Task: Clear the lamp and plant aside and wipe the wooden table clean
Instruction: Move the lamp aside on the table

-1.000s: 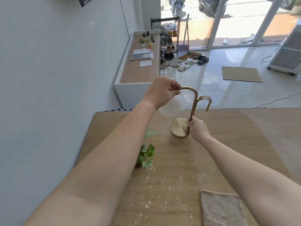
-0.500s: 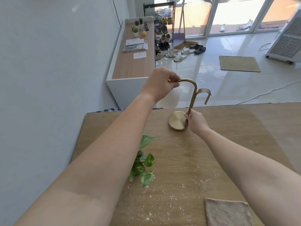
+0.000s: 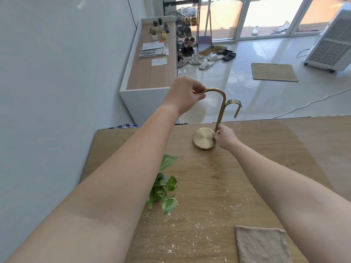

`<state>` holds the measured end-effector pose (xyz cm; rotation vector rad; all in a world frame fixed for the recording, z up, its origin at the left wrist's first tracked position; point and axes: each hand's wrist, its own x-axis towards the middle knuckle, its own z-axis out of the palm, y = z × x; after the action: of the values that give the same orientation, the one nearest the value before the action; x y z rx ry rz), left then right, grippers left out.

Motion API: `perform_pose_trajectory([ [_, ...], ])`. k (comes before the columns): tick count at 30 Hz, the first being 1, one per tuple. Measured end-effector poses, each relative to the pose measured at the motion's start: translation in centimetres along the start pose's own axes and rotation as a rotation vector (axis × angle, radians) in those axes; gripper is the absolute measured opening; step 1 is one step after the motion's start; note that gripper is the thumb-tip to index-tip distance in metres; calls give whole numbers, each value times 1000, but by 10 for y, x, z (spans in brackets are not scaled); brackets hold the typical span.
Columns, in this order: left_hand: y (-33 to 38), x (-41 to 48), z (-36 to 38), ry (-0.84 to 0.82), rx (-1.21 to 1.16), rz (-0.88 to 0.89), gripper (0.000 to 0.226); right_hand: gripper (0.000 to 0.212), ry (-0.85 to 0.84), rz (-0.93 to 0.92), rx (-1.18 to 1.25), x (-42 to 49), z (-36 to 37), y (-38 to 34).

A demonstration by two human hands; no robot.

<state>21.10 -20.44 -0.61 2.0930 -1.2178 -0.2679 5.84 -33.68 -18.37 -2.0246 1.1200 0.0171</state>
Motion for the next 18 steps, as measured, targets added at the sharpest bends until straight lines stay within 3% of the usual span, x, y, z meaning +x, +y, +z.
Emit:
perform_pose_trajectory([
  [10, 1, -60, -13, 36, -106, -98, 41, 34, -46, 3, -21, -62, -13, 16],
  [18, -7, -176, -37, 46, -272, -277, 52, 44, -154, -37, 294, -140, -9, 30],
])
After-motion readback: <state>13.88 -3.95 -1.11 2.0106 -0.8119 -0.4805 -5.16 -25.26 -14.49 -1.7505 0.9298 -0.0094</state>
